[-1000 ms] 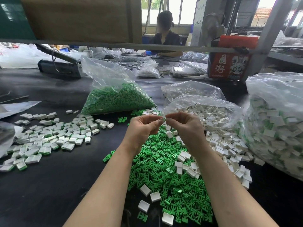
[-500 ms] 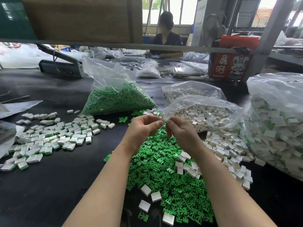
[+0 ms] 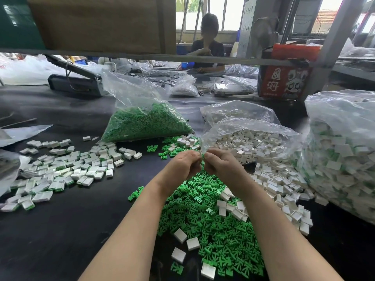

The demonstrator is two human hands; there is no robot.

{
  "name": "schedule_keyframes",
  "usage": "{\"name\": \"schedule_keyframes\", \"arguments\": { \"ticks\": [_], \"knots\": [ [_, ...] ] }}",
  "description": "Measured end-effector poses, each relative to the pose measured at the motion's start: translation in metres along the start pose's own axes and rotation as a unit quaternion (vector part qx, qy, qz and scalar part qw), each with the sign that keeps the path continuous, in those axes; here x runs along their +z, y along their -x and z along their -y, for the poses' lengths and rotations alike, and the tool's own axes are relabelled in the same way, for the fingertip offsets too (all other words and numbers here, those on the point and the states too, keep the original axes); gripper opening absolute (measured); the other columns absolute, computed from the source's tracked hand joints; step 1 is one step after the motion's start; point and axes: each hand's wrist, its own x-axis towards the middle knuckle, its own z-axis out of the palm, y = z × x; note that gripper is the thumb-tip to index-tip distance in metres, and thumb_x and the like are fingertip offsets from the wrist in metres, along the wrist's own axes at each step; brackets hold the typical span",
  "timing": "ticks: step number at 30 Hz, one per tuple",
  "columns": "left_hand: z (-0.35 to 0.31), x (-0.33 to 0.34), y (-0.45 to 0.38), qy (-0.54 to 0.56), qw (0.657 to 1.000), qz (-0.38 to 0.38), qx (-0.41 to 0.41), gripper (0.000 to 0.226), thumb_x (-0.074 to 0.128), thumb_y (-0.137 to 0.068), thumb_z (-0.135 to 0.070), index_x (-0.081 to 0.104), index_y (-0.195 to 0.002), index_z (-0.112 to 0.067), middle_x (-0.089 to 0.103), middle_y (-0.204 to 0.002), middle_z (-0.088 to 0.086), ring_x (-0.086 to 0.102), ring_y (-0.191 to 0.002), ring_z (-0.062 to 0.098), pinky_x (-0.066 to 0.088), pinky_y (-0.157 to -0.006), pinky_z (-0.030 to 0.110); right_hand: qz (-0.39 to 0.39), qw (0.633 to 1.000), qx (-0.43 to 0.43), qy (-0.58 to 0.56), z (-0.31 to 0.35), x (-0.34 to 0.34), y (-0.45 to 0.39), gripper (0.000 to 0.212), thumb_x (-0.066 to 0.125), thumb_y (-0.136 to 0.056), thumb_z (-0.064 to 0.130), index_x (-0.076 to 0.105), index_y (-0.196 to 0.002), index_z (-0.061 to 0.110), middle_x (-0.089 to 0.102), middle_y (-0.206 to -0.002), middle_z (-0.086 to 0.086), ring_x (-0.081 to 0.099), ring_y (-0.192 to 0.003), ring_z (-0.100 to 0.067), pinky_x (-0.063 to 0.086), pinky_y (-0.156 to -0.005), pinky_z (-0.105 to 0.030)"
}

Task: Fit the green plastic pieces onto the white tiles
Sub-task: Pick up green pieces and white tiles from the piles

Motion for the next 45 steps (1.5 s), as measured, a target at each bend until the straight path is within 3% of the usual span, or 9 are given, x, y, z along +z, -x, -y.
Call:
{"name": "schedule_keyframes", "arguments": {
  "ticks": [9, 14, 18, 26, 30, 33, 40, 45],
  "knots": [
    [0.007, -0.009, -0.002, 0.028, 0.998, 0.061, -0.01, 0.029, 0.042, -0.094, -0.034, 0.042, -0.067, -0.024, 0.035, -0.063, -0.003, 0.026, -0.054, 0.011, 0.025, -0.049, 0.021, 0.043, 0.999, 0.009, -0.031, 0.002, -0.004, 0.004, 0.036, 0.042, -0.101, 0.005, 0.043, -0.066, 0.013, 0.037, -0.057, 0.003, 0.03, -0.052, -0.009, 0.024, -0.055, -0.028],
    [0.007, -0.009, -0.002, 0.036, 0.997, 0.071, -0.014, 0.028, 0.043, -0.095, -0.032, 0.042, -0.068, -0.022, 0.036, -0.061, -0.004, 0.025, -0.053, 0.01, 0.027, -0.047, 0.018, 0.067, 0.998, 0.008, -0.016, 0.004, -0.005, 0.004, 0.031, 0.041, -0.102, 0.005, 0.044, -0.072, 0.01, 0.037, -0.06, 0.002, 0.031, -0.054, -0.009, 0.025, -0.056, -0.027],
    [0.007, -0.01, -0.001, 0.057, 0.995, 0.078, -0.019, 0.025, 0.043, -0.094, -0.028, 0.043, -0.07, -0.02, 0.036, -0.061, -0.005, 0.024, -0.055, 0.011, 0.024, -0.047, 0.019, 0.089, 0.994, 0.016, -0.065, 0.002, -0.007, 0.006, 0.028, 0.041, -0.103, 0.006, 0.046, -0.076, 0.01, 0.034, -0.061, 0.003, 0.032, -0.052, -0.004, 0.029, -0.053, -0.018],
    [0.005, -0.013, 0.0, 0.069, 0.992, 0.105, -0.024, 0.026, 0.044, -0.095, -0.027, 0.044, -0.069, -0.022, 0.035, -0.062, -0.006, 0.023, -0.054, 0.009, 0.024, -0.047, 0.018, 0.119, 0.991, 0.016, -0.058, 0.003, -0.011, 0.007, 0.029, 0.041, -0.103, 0.008, 0.051, -0.076, 0.013, 0.038, -0.057, 0.009, 0.032, -0.053, -0.004, 0.026, -0.056, -0.024],
    [0.005, -0.013, 0.0, 0.068, 0.991, 0.109, -0.028, 0.023, 0.045, -0.094, -0.027, 0.043, -0.072, -0.02, 0.035, -0.062, -0.006, 0.022, -0.055, 0.009, 0.021, -0.049, 0.019, 0.13, 0.989, 0.016, -0.069, 0.005, -0.012, 0.009, 0.031, 0.039, -0.103, 0.004, 0.05, -0.076, 0.012, 0.039, -0.058, 0.01, 0.035, -0.052, -0.001, 0.032, -0.054, -0.014],
    [0.004, -0.014, 0.001, 0.055, 0.991, 0.114, -0.031, 0.022, 0.046, -0.093, -0.028, 0.043, -0.073, -0.02, 0.036, -0.062, -0.006, 0.025, -0.055, 0.008, 0.024, -0.048, 0.016, 0.142, 0.987, 0.021, -0.067, 0.007, -0.014, 0.011, 0.032, 0.039, -0.103, 0.004, 0.053, -0.076, 0.013, 0.038, -0.06, 0.007, 0.034, -0.052, -0.002, 0.033, -0.054, -0.013],
    [0.002, -0.013, 0.004, 0.061, 0.993, 0.089, -0.041, 0.032, 0.038, -0.101, -0.022, 0.039, -0.068, -0.019, 0.028, -0.062, -0.001, 0.018, -0.055, 0.013, 0.019, -0.047, 0.021, 0.114, 0.993, 0.006, -0.012, 0.011, -0.006, 0.01, 0.031, 0.038, -0.104, 0.007, 0.046, -0.074, 0.01, 0.037, -0.061, 0.003, 0.033, -0.05, -0.001, 0.031, -0.053, -0.016],
    [-0.002, -0.013, 0.003, 0.156, 0.981, 0.063, -0.094, 0.037, 0.032, -0.102, -0.027, 0.04, -0.066, -0.02, 0.021, -0.058, -0.003, 0.013, -0.052, 0.012, 0.013, -0.045, 0.023, 0.035, 0.978, -0.073, 0.191, 0.007, 0.0, 0.002, 0.025, 0.042, -0.104, 0.024, 0.05, -0.087, 0.009, 0.051, -0.069, -0.001, 0.041, -0.057, -0.009, 0.036, -0.056, -0.031]
  ]
}}
